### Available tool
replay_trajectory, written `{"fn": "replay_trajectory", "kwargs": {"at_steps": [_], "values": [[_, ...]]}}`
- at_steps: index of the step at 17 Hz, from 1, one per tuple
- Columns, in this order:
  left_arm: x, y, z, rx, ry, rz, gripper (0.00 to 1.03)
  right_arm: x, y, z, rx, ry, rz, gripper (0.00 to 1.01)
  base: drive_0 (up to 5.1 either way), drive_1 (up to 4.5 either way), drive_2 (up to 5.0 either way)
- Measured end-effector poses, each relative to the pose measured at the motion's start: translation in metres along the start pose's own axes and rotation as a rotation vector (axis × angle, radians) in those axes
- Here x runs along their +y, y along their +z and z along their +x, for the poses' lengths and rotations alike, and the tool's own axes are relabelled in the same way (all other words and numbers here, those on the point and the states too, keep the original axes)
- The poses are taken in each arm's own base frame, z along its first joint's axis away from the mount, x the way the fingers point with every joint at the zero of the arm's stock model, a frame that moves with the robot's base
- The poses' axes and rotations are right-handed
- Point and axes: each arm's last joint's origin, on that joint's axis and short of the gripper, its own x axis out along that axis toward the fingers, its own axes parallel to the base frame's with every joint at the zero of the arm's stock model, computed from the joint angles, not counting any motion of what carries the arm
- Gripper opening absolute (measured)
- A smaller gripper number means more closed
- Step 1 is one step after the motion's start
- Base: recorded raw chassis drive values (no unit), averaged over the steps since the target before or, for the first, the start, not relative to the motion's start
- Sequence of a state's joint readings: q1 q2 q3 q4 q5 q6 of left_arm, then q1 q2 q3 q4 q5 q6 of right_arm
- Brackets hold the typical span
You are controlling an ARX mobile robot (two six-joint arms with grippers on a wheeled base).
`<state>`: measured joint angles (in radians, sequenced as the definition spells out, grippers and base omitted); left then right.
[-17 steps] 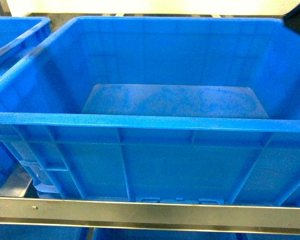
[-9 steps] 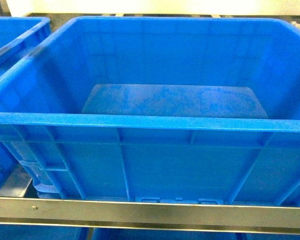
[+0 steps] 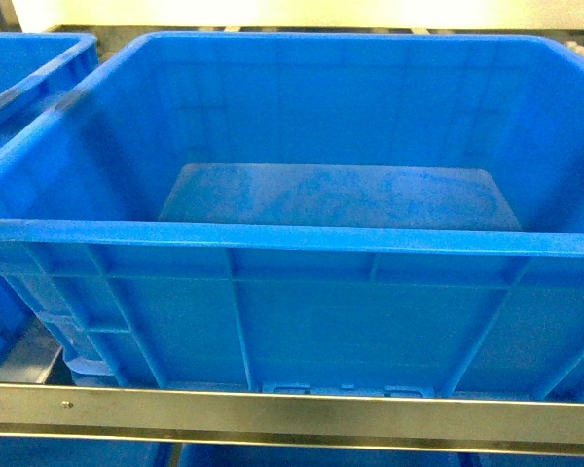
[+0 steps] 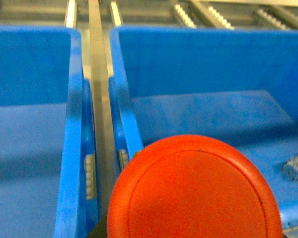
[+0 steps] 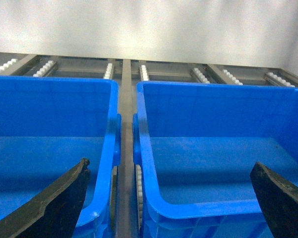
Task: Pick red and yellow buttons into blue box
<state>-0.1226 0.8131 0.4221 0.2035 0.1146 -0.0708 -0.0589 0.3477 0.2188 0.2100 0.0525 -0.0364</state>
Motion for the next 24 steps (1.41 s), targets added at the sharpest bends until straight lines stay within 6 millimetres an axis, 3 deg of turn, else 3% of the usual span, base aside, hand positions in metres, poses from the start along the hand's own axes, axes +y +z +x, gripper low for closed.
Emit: {"fn": "replay_trajectory", "kwargs": {"at_steps": [2,4,8,11,15,18,24], "values": [[-0.006,0.027,0.017,-0.033,-0.048,0.017,0.25,0.000,0.000,0.000,-0.001,0.000,0.000,0.98,0.0,0.00,0.0],[-0.014,0.039,0.050,0.015,-0.104,0.042,0.25,0.000,0.000,0.000,-0.001,0.000,0.000,0.98,0.0,0.00,0.0],[-0.022,0.034,0.126,0.293,-0.147,0.103,0.25,0.000,0.000,0.000,-0.001,0.000,0.000,0.98,0.0,0.00,0.0],[-0.032,0.038,0.173,0.356,-0.182,0.238,0.25,0.000,0.000,0.000,-0.001,0.000,0.000,0.98,0.0,0.00,0.0],[-0.058,0.009,0.197,0.512,-0.293,0.368,0.25,0.000,0.000,0.000,-0.001,0.000,0.000,0.98,0.0,0.00,0.0],[-0.063,0.004,0.200,0.493,-0.285,0.417,0.25,0.000,0.000,0.000,-0.001,0.000,0.000,0.98,0.0,0.00,0.0],[-0.058,0.014,0.199,0.418,-0.256,0.405,0.88,0.000,0.000,0.000,-0.001,0.000,0.000,0.98,0.0,0.00,0.0]]}}
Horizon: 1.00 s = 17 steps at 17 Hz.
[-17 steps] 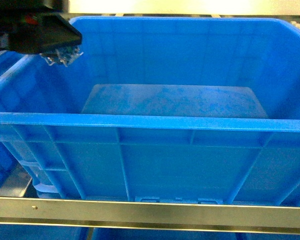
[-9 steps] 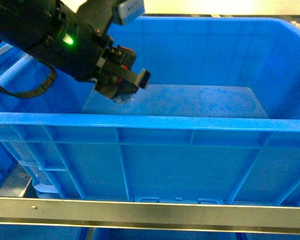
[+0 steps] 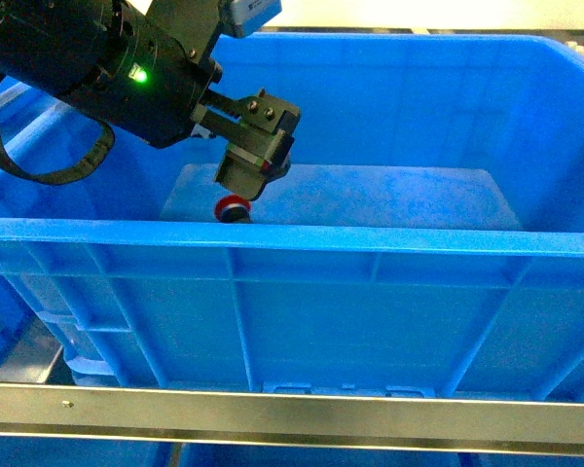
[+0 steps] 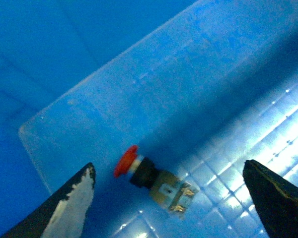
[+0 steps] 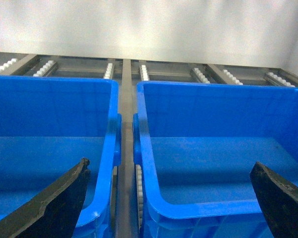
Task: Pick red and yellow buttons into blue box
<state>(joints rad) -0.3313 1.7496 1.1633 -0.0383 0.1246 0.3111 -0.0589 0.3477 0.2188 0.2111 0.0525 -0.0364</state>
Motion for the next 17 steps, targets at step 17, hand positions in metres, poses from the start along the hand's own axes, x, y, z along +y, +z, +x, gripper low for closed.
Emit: {"fn": "replay_trajectory", "kwargs": {"at_steps": [17], "values": [[-0.020,-0.126,-0.212,-0.527,0.561,-0.407,0.98,0.000,0.000,0.000,0.000,0.000,0.000,0.98,0.0,0.00,0.0]]}}
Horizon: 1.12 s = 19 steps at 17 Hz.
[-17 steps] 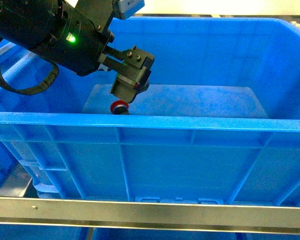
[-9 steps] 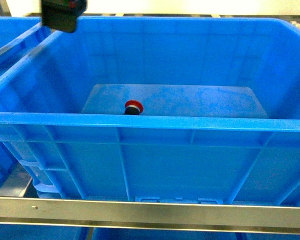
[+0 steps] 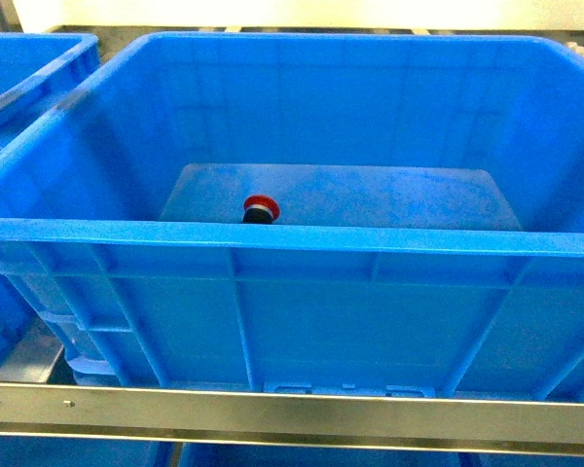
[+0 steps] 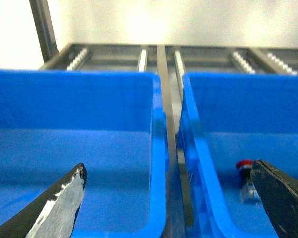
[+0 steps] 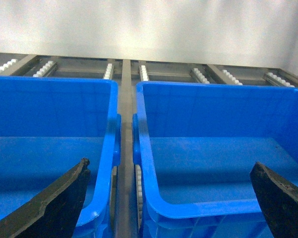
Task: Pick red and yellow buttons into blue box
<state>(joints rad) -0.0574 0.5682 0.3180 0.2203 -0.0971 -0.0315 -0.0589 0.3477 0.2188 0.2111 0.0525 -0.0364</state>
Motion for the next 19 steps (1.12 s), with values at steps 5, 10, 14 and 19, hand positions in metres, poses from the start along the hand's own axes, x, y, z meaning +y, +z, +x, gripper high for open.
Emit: {"fn": "replay_trajectory", "kwargs": {"at_steps": [5,10,14,19], "values": [[0.005,-0.002,-0.002,-0.041,-0.029,0.004,0.84,0.008,-0.005,-0.003,0.081,0.104,0.017,0.82,0.0,0.00,0.0],[0.007,-0.036,-0.015,-0.021,-0.042,0.011,0.30,0.009,-0.031,-0.011,0.084,0.114,0.021,0.25,0.0,0.00,0.0],[0.008,-0.050,-0.023,-0.026,-0.042,0.014,0.02,0.008,-0.042,-0.018,0.103,0.114,0.021,0.02,0.0,0.00,0.0],[0.008,-0.061,-0.030,-0.026,-0.042,0.015,0.02,0.008,-0.050,-0.026,0.083,0.114,0.022,0.02,0.0,0.00,0.0]]}}
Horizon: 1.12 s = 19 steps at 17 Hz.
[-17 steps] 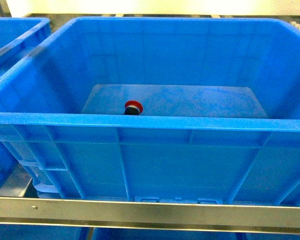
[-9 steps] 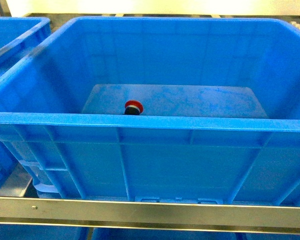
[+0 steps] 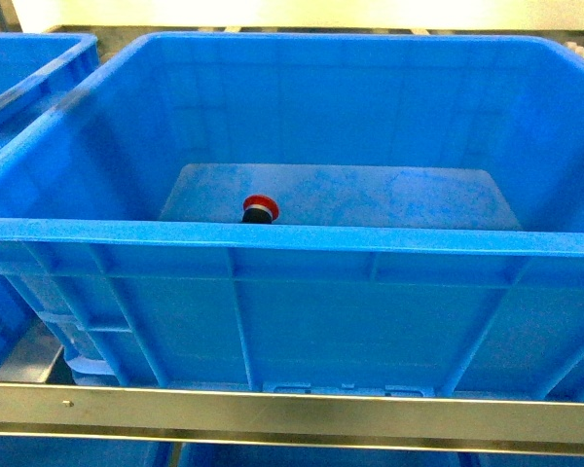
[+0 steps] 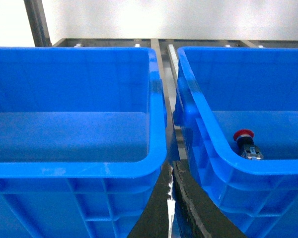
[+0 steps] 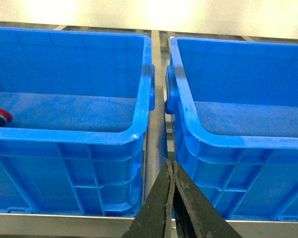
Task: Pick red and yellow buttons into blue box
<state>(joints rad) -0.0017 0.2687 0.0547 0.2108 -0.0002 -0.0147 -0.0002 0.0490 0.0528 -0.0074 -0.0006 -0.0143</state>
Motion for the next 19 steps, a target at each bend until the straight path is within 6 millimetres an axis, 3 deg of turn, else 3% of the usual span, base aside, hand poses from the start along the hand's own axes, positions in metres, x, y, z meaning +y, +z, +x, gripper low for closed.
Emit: {"fn": "replay_trajectory", "kwargs": {"at_steps": [3,8,9,19], "values": [[0.000,-0.004,-0.003,-0.003,0.000,0.000,0.02,0.000,-0.010,-0.001,-0.005,0.000,0.000,0.02,0.0,0.00,0.0],[0.000,-0.016,-0.015,0.037,-0.001,0.000,0.02,0.000,-0.009,-0.001,-0.010,0.000,0.000,0.02,0.0,0.00,0.0],[0.000,-0.010,-0.017,-0.025,-0.001,0.000,0.02,0.000,-0.009,-0.001,-0.010,0.000,0.000,0.02,0.0,0.00,0.0],[0.000,-0.013,-0.017,-0.004,0.000,0.003,0.02,0.000,-0.009,-0.001,-0.010,0.000,0.000,0.02,0.0,0.00,0.0]]}}
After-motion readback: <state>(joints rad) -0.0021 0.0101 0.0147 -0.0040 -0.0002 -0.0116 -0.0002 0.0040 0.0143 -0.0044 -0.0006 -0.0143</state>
